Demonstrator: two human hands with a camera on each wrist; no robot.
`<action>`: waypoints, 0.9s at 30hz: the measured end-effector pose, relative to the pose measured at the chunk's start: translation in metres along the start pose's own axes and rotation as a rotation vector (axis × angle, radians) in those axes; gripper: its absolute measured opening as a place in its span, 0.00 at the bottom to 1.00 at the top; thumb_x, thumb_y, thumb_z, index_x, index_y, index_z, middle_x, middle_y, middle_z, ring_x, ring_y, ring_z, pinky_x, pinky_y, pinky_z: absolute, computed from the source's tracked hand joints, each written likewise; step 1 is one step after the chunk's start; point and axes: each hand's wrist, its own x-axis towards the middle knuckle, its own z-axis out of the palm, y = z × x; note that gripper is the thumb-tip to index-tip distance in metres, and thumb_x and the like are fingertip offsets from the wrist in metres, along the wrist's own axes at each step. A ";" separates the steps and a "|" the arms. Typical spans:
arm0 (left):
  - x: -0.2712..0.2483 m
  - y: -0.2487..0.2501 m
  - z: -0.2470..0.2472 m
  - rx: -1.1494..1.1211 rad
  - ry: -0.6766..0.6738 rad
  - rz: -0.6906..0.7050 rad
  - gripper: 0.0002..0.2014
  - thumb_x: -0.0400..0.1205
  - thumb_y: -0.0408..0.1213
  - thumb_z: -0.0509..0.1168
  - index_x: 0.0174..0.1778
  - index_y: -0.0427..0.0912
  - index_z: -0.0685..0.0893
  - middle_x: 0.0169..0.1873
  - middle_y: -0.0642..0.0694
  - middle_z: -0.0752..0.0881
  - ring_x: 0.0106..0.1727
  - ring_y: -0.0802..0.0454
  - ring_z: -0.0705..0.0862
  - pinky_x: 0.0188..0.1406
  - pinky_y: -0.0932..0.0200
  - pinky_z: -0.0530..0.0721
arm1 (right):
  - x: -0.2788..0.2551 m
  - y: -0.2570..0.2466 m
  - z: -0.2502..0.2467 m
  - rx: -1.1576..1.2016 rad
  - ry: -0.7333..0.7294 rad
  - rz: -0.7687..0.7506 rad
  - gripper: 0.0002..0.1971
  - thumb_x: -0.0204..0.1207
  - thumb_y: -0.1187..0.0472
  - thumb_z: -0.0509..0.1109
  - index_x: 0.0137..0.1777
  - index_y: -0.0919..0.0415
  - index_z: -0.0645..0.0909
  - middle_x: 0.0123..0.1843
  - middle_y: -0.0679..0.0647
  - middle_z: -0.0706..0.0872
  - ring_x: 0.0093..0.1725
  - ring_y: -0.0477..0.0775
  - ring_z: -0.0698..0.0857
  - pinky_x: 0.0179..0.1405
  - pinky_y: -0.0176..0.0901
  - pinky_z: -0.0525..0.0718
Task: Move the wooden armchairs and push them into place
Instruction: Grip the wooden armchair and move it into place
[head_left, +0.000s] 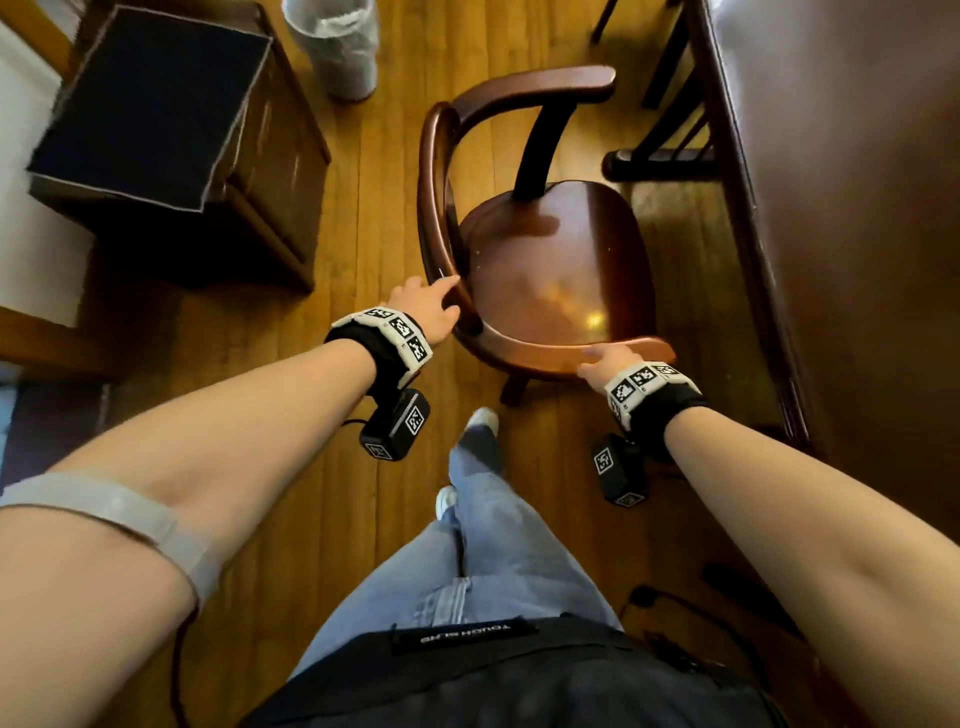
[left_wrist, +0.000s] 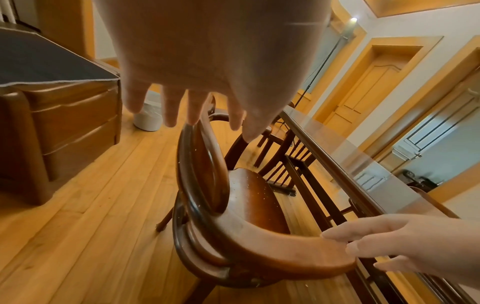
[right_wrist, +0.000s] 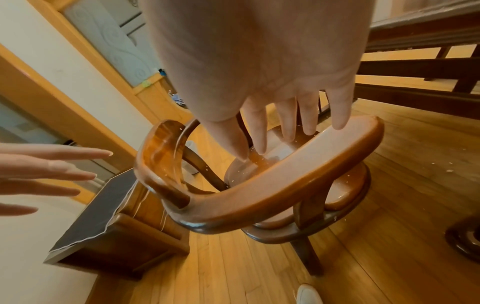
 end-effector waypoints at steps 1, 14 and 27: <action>0.018 0.003 -0.007 -0.017 -0.010 -0.002 0.27 0.86 0.50 0.53 0.83 0.59 0.57 0.80 0.36 0.64 0.78 0.34 0.67 0.77 0.39 0.68 | 0.012 -0.007 -0.004 0.028 -0.009 0.013 0.25 0.78 0.53 0.64 0.76 0.47 0.72 0.72 0.58 0.80 0.68 0.62 0.81 0.71 0.51 0.79; 0.140 0.008 -0.029 -0.112 -0.061 -0.117 0.39 0.84 0.46 0.60 0.84 0.57 0.43 0.74 0.31 0.68 0.65 0.32 0.79 0.66 0.38 0.80 | 0.092 -0.050 0.013 -0.095 -0.137 0.048 0.18 0.82 0.51 0.57 0.69 0.46 0.79 0.73 0.53 0.80 0.76 0.59 0.73 0.84 0.59 0.52; 0.164 -0.039 -0.020 -0.338 0.099 0.024 0.52 0.79 0.38 0.65 0.82 0.49 0.27 0.69 0.33 0.79 0.60 0.33 0.85 0.63 0.42 0.83 | 0.095 -0.094 0.072 -0.074 0.067 0.209 0.22 0.82 0.45 0.53 0.67 0.49 0.82 0.71 0.55 0.81 0.75 0.61 0.72 0.83 0.63 0.46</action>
